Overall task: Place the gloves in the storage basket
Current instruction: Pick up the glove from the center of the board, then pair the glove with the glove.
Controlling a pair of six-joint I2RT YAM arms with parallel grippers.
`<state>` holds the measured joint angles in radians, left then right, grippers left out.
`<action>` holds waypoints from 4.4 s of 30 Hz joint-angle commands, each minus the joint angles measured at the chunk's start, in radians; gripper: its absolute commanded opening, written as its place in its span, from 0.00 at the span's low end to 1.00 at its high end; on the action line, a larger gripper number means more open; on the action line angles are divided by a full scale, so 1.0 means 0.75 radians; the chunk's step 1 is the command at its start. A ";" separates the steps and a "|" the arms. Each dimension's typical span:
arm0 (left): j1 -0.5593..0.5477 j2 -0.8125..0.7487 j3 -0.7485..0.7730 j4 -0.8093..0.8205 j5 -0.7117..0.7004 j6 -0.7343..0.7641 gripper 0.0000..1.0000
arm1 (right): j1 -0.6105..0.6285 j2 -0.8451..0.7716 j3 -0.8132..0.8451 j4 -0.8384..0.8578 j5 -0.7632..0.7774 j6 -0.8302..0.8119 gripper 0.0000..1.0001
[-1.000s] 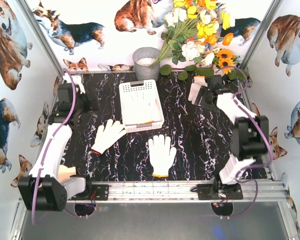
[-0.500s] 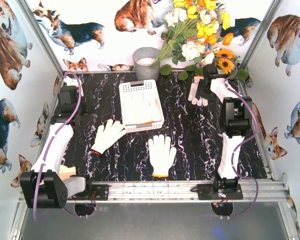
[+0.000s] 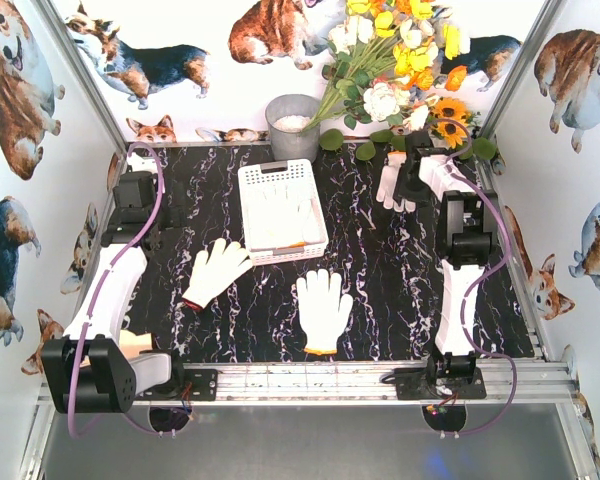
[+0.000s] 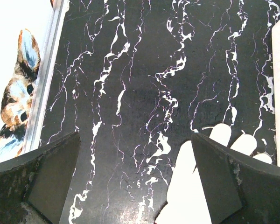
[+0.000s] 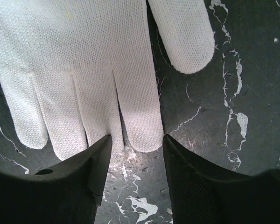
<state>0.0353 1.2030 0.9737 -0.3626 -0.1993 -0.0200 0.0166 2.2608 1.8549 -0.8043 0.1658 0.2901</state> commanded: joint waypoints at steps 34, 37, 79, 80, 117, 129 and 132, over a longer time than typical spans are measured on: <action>0.026 -0.122 -0.049 0.065 0.116 0.005 1.00 | 0.036 -1.090 -0.908 -0.036 -0.367 0.107 0.00; 0.024 -0.142 -0.066 0.082 0.175 -0.004 1.00 | 0.052 -1.231 -0.975 -0.060 -0.437 0.194 0.00; -0.971 -0.435 -0.443 0.740 0.671 -0.040 0.99 | 0.551 -1.564 -0.830 0.091 -1.052 0.569 0.00; -1.019 -0.424 -0.442 0.737 0.627 -0.020 1.00 | 0.552 -1.564 -0.827 0.105 -1.079 0.576 0.00; -1.249 0.055 -0.406 0.982 1.240 -0.845 0.05 | 0.553 -1.715 -0.980 -0.186 -1.066 0.530 0.00; -1.203 0.222 -0.454 0.884 1.025 -0.889 0.38 | 0.560 -1.547 -1.326 0.302 -0.850 0.687 0.00; -1.203 0.191 -0.459 0.824 0.931 -0.850 0.52 | 0.559 -1.444 -1.308 0.369 -0.815 0.675 0.00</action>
<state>-0.8734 1.3853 0.6327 0.2821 0.6010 -0.6846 0.4313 1.1244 0.8413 -0.6998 -0.5110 0.7944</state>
